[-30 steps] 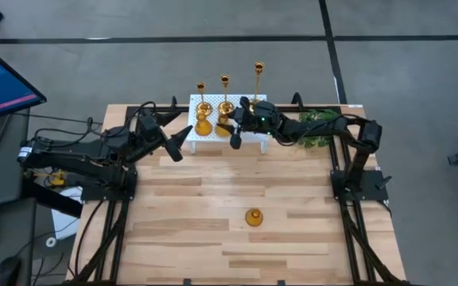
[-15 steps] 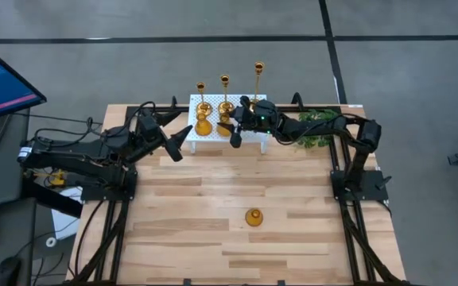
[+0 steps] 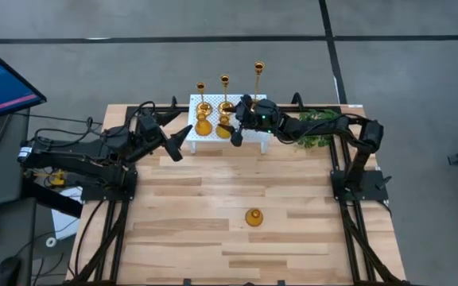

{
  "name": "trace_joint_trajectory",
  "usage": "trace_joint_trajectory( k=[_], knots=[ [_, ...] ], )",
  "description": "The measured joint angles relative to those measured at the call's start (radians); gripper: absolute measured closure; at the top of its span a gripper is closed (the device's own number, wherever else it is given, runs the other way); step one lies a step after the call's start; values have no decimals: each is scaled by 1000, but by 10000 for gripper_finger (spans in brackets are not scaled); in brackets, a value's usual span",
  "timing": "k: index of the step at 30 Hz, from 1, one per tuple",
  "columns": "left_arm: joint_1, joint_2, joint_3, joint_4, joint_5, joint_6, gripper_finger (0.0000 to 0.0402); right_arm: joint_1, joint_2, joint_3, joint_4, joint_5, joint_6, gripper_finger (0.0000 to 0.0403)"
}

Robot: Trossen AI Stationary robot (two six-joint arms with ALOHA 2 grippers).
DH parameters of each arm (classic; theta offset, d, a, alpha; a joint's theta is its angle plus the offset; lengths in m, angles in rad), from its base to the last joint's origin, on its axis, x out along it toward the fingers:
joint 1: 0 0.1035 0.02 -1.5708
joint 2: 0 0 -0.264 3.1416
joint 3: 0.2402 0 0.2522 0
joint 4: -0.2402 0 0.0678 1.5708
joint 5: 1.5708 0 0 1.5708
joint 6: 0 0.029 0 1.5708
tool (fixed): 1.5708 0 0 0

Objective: Pick & Place candle stick holders
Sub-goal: Put the top orange candle holder on the shelf aligned with the medium gold candle holder, then put the orange candle holder on the shelf aligned with the large gold candle holder

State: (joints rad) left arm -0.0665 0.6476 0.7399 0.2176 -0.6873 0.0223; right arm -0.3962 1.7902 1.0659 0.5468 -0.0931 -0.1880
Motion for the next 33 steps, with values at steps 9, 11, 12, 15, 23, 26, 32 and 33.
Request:
trace_joint_trajectory(
  k=[9,11,12,15,23,26,32,33],
  knots=[
    [0,0,0,6,0,0,87,-2,-26,1,-22,8,-20,128],
    [0,0,0,8,0,0,87,-1,-26,1,-19,-9,-13,128],
    [0,0,0,8,0,0,87,2,-26,1,-15,-10,-13,128],
    [0,0,0,8,0,0,87,9,-26,1,-21,8,-41,127],
    [0,0,0,11,15,-1,87,-27,-114,0,-266,35,-52,126],
    [0,0,0,11,18,-1,87,-23,-184,0,-405,36,-55,126],
    [0,0,0,12,18,-1,87,20,-365,0,-620,37,-80,126],
    [0,0,0,12,19,-1,87,34,-401,0,-651,38,-73,126]
  ],
)
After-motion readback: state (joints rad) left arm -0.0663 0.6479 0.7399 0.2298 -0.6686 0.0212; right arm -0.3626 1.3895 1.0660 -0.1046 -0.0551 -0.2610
